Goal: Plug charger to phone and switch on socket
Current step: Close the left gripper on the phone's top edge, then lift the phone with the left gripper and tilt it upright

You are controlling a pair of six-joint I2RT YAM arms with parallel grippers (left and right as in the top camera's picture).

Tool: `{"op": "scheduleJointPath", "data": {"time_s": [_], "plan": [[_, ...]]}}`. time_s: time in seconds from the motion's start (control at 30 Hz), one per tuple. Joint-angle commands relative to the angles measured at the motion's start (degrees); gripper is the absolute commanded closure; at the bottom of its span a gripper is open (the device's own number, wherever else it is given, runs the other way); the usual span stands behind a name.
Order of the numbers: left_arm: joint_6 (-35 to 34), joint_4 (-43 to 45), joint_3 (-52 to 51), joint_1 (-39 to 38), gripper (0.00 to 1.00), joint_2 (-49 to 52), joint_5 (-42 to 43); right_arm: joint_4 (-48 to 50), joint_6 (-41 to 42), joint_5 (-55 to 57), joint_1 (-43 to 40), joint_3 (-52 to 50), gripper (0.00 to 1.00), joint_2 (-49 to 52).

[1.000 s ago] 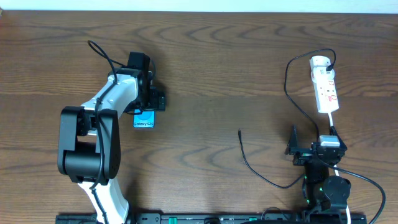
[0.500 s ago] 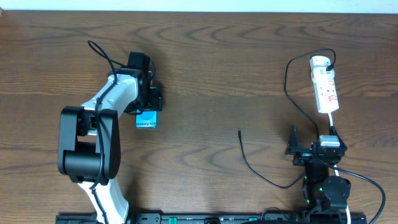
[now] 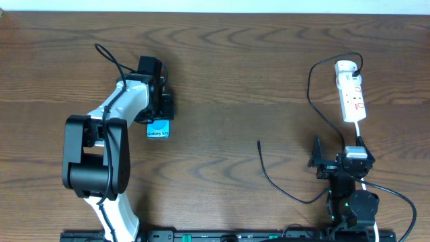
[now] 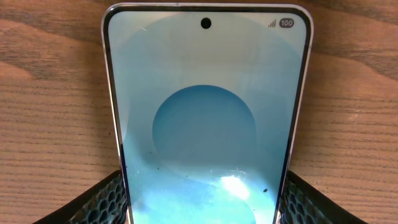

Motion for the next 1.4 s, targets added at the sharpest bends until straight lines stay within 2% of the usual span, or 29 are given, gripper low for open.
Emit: {"op": "scheduleJointPath", "data": {"time_s": [0.0, 0.23, 0.63, 1.07, 1.37], "plan": [[-0.28, -0.2, -1.53, 0.11, 0.47, 0.68, -0.94, -0.24, 0.9, 0.22, -0.26, -0.09, 0.01, -0.35], [-0.28, -0.2, -1.53, 0.11, 0.55, 0.68, -0.94, -0.24, 0.9, 0.22, -0.26, -0.11, 0.01, -0.35], [-0.31, -0.2, -1.53, 0.11, 0.92, 0.68, -0.94, -0.24, 0.9, 0.22, -0.26, -0.11, 0.01, -0.35], [-0.35, -0.66, -1.46, 0.11, 0.93, 0.63, 0.0, -0.24, 0.9, 0.22, -0.26, -0.09, 0.01, -0.35], [-0.33, -4.07, 3.04, 0.11, 0.93, -2.54, 0.15, -0.24, 0.9, 0.22, -0.26, -0.11, 0.01, -0.35]]}}
